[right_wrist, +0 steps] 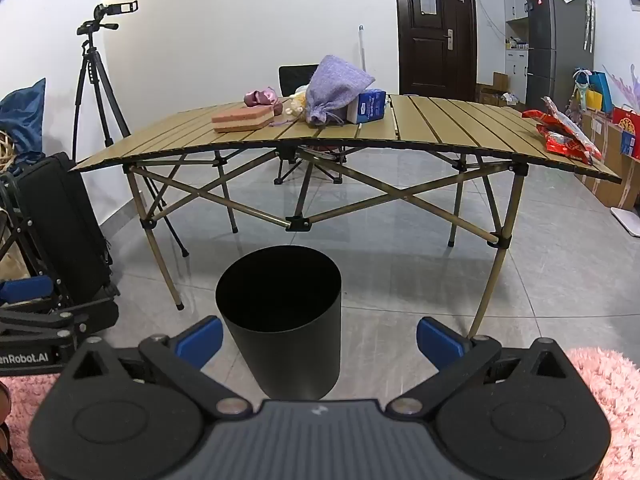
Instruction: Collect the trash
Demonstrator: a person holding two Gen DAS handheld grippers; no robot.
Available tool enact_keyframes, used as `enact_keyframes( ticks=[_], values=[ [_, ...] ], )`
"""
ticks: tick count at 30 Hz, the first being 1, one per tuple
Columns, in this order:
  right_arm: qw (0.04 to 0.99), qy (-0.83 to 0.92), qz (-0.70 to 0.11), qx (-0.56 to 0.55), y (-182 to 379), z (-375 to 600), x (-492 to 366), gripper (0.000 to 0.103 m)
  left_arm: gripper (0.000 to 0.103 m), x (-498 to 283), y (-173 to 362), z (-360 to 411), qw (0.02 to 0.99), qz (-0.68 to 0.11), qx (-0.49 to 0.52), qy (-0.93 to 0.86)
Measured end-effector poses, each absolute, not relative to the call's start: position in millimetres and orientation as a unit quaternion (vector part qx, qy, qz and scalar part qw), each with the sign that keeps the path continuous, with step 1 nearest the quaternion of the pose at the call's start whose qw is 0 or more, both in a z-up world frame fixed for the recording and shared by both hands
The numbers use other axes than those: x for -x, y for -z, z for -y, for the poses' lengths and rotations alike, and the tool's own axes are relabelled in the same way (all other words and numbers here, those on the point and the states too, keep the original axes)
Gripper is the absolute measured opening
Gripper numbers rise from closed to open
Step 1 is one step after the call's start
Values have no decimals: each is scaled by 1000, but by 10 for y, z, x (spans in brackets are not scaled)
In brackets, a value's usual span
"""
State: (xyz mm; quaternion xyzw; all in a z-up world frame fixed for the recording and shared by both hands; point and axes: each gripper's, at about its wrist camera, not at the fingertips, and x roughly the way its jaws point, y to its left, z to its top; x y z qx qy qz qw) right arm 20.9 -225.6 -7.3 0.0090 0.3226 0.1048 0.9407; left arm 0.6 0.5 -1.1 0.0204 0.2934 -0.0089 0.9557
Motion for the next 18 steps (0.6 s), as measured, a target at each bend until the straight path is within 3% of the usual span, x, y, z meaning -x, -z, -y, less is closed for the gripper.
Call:
enact_keyframes(
  ticks=[18],
  values=[
    [941, -106, -322, -12, 75, 2255, -216, 103, 103, 26, 0, 11, 959, -282, -17, 6]
  ],
)
